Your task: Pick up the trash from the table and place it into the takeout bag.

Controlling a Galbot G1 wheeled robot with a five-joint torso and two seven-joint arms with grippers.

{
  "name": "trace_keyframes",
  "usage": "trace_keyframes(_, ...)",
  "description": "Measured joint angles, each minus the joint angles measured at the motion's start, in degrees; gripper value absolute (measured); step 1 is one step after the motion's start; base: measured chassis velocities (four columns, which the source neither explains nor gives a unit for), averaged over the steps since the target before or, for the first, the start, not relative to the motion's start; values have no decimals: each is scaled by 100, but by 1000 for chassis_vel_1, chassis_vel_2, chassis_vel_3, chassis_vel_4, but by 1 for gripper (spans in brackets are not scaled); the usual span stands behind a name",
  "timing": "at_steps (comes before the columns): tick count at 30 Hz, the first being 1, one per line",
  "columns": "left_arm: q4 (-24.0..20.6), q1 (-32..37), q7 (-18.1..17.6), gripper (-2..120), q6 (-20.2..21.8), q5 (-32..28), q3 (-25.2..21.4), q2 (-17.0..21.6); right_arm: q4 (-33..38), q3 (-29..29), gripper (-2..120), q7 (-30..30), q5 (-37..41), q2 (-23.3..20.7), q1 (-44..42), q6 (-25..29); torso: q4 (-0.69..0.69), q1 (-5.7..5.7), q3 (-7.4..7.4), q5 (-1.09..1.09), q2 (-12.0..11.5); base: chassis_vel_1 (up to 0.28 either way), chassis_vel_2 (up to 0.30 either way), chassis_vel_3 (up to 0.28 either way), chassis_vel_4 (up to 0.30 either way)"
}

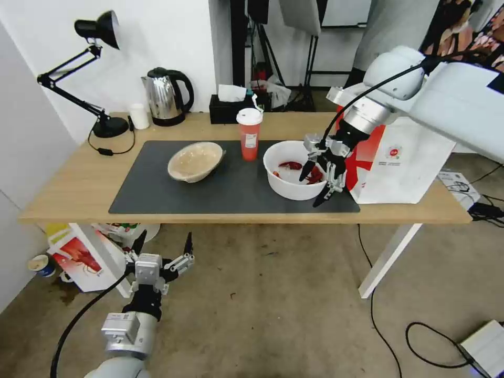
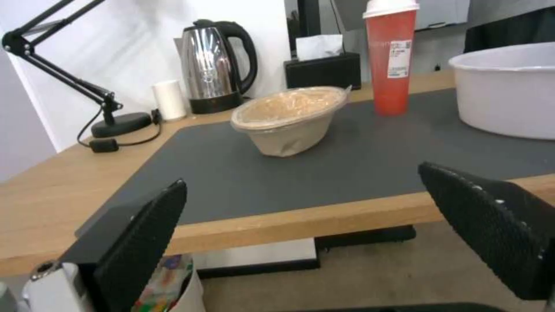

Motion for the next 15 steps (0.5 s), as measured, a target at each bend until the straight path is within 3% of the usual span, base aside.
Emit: trace_keyframes(15,0,0,0,100,0,0,0,0,-103,59,100,-1,-90,8,-50,41,0,0,0,-1,0,0,0,0,0)
